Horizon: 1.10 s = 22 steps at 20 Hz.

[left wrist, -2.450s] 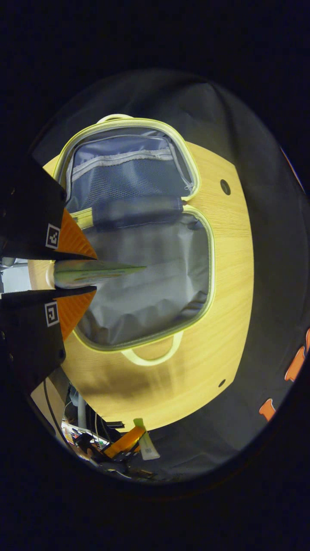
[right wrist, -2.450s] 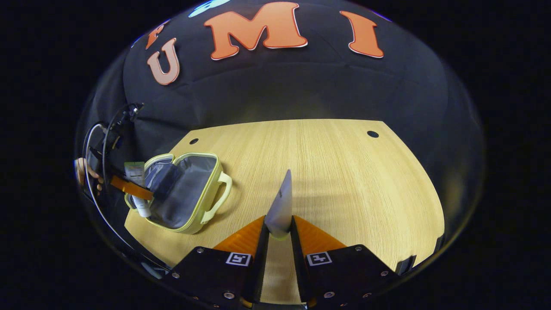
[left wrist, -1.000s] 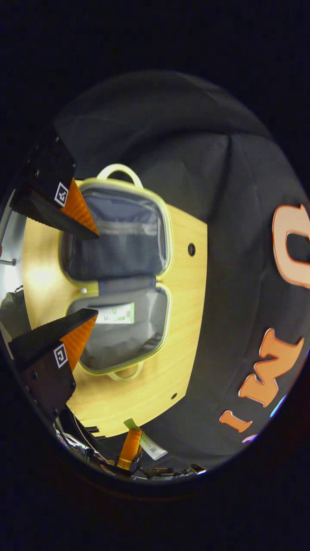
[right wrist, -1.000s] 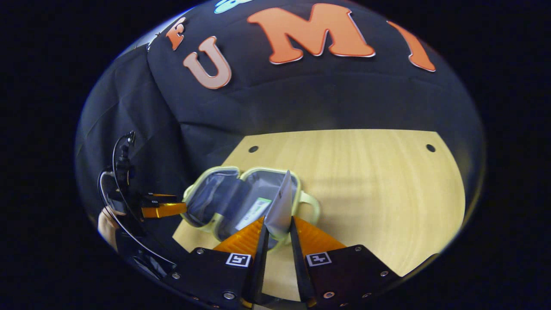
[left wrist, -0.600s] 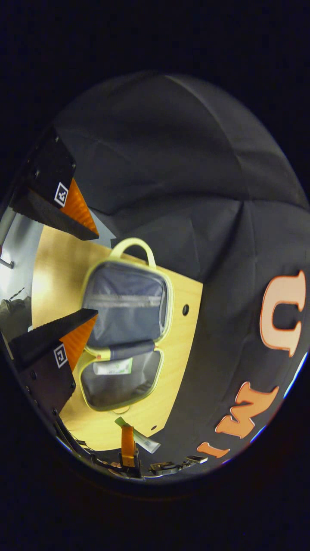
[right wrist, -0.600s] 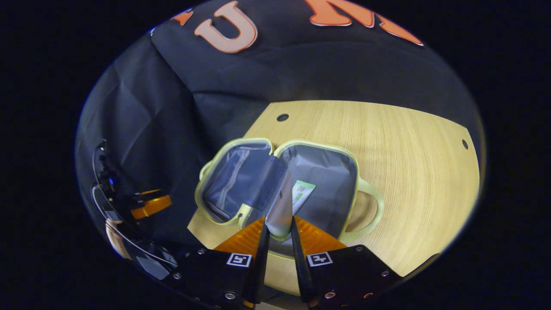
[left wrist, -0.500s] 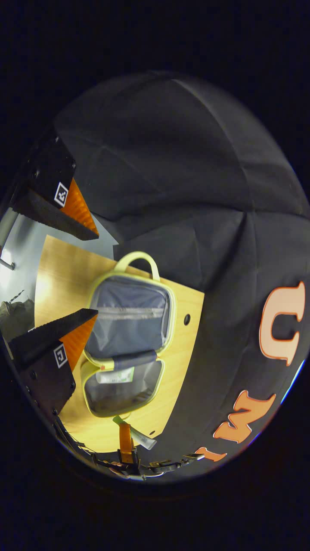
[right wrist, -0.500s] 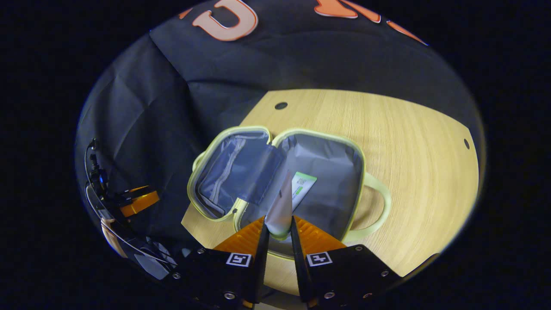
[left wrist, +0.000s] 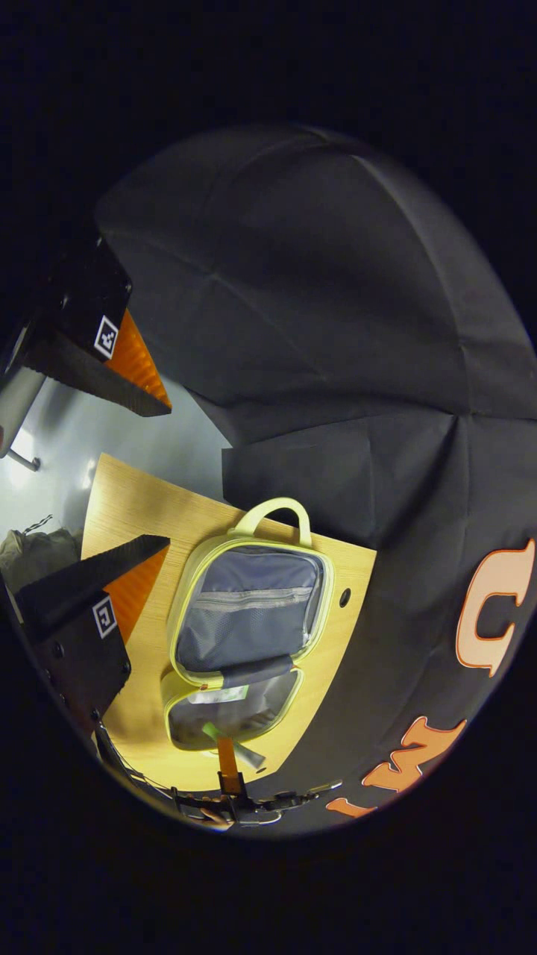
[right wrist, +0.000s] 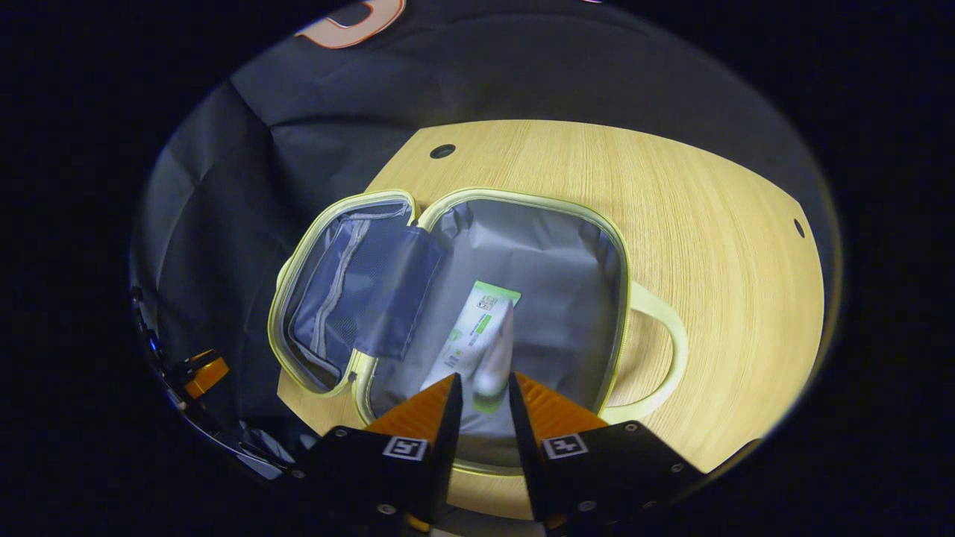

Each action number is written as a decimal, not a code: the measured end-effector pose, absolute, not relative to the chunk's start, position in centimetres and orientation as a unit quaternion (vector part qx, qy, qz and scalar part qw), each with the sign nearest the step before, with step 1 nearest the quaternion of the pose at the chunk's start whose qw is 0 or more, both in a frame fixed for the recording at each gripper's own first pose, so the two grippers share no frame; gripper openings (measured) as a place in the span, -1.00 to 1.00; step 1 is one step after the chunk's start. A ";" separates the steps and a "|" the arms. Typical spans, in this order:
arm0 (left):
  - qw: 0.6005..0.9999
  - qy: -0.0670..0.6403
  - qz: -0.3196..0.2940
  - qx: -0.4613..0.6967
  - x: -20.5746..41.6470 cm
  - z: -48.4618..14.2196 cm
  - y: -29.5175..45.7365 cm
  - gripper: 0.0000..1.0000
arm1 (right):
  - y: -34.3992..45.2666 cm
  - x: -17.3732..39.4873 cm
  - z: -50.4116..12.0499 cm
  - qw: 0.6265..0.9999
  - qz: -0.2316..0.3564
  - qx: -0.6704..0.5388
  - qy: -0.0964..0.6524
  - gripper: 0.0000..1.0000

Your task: First open the suitcase, pack the skin care products into it, and then close the suitcase.

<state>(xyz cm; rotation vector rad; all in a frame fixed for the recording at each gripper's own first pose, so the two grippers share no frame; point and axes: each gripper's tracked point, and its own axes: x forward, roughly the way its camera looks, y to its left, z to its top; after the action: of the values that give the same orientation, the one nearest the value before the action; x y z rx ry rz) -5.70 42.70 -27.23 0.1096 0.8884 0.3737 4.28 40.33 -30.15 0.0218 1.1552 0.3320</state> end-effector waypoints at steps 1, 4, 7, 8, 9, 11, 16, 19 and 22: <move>0.885 0.427 0.178 0.051 -5.3 -27.3 42.9 0.98 | 40.3 4.3 -29.9 0.826 0.154 0.010 0.542 0.04; 0.887 0.426 0.172 0.041 -3.6 -27.6 43.5 0.98 | 40.0 4.5 -29.4 0.830 0.150 0.010 0.537 0.77; 0.891 0.422 0.165 0.033 -1.1 -28.4 45.0 0.98 | 40.8 4.9 -28.4 0.838 0.155 0.032 0.522 0.92; 0.893 0.419 0.165 0.024 0.0 -28.6 45.7 0.98 | 41.1 5.1 -27.8 0.841 0.156 0.043 0.516 0.92; 0.896 0.412 0.163 0.008 1.3 -28.9 46.2 0.98 | 41.2 5.3 -27.4 0.844 0.155 0.051 0.512 0.92; 0.904 0.397 0.155 -0.046 4.2 -29.3 46.8 0.97 | 40.6 5.7 -26.8 0.850 0.141 0.057 0.505 0.92; 0.902 0.368 0.132 -0.185 10.4 -30.3 48.0 0.96 | 39.6 5.9 -25.4 0.851 0.117 0.090 0.504 0.92; 0.888 0.344 0.108 -0.287 13.1 -31.4 47.6 0.95 | 38.5 6.2 -24.7 0.856 0.099 0.102 0.497 0.92; 0.863 0.343 0.107 -0.356 14.1 -33.3 47.7 0.96 | 37.2 6.2 -24.6 0.855 0.080 0.111 0.500 0.92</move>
<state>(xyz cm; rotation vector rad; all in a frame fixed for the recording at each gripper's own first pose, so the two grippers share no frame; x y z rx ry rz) 14.09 47.75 -33.28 -0.7463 0.7187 0.2240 6.19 37.23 -24.56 0.2335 1.0515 0.1692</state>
